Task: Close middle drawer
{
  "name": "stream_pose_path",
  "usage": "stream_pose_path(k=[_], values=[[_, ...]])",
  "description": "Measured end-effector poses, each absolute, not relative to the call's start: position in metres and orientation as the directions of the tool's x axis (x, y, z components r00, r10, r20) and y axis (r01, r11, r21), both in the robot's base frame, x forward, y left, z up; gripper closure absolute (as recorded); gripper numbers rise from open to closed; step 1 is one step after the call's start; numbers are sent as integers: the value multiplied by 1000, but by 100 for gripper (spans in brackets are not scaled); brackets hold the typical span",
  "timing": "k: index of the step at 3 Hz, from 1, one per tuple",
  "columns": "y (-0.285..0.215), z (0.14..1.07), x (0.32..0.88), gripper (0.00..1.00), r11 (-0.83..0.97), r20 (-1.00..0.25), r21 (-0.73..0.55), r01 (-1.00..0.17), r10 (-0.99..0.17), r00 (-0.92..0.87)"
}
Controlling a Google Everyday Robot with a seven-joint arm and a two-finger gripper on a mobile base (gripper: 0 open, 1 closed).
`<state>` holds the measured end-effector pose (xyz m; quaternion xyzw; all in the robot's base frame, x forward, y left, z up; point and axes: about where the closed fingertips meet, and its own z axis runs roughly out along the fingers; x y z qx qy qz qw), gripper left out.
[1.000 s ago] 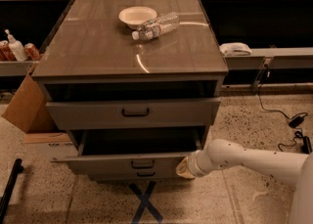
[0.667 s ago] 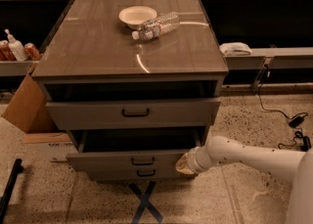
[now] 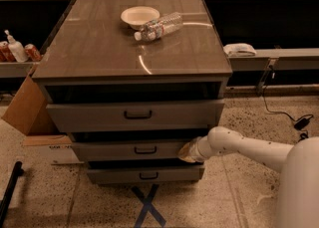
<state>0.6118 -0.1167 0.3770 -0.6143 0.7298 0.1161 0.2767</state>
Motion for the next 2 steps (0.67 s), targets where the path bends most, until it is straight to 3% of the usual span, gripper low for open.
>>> stream_pose_path(k=[2], values=[[-116, 383, 588, 100, 164, -542, -151, -975, -838, -57]])
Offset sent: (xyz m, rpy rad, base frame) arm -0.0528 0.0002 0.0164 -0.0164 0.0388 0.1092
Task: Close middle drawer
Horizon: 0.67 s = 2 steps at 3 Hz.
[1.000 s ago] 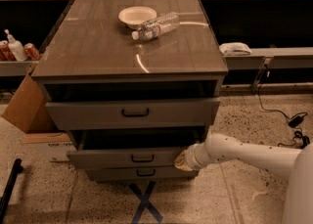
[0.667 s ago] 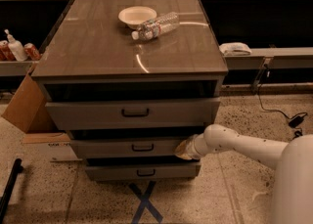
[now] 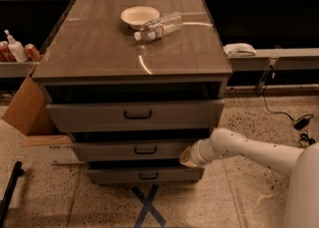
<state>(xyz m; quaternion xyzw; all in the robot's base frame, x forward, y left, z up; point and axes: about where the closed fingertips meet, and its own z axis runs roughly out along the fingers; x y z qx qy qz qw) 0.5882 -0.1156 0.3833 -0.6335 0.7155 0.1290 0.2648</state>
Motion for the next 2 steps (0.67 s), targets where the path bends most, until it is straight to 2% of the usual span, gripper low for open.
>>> stream_pose_path(k=[2], values=[[-115, 409, 534, 100, 92, -560, -150, -984, -828, 7]])
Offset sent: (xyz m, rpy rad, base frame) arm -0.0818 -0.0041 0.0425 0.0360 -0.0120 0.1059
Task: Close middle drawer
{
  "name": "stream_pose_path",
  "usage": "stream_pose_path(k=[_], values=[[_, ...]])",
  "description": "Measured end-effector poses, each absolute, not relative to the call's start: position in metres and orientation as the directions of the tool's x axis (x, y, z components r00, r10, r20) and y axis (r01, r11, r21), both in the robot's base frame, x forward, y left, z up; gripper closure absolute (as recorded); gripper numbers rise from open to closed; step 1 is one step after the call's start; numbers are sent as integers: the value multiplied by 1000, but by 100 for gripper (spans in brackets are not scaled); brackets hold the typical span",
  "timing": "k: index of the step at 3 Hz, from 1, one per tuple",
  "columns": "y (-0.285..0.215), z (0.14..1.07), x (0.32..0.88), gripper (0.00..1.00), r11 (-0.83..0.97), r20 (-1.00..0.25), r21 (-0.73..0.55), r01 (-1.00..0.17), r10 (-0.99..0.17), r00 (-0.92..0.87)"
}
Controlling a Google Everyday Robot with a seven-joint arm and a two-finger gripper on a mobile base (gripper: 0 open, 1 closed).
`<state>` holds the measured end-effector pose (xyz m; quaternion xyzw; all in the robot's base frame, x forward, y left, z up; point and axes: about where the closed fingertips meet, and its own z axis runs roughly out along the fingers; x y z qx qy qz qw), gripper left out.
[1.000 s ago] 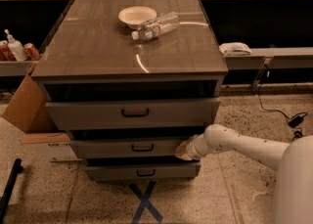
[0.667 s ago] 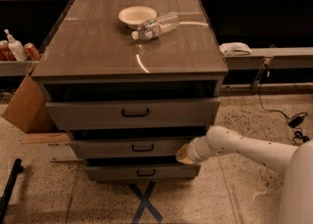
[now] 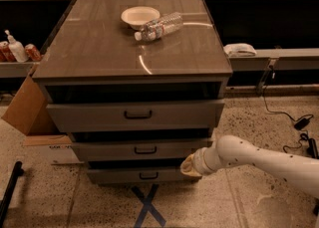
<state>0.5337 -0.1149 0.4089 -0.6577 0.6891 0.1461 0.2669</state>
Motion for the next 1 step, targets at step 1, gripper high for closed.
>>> stream_pose_path(k=[1], values=[[-115, 413, 520, 100, 68, -565, -144, -987, -825, 25]])
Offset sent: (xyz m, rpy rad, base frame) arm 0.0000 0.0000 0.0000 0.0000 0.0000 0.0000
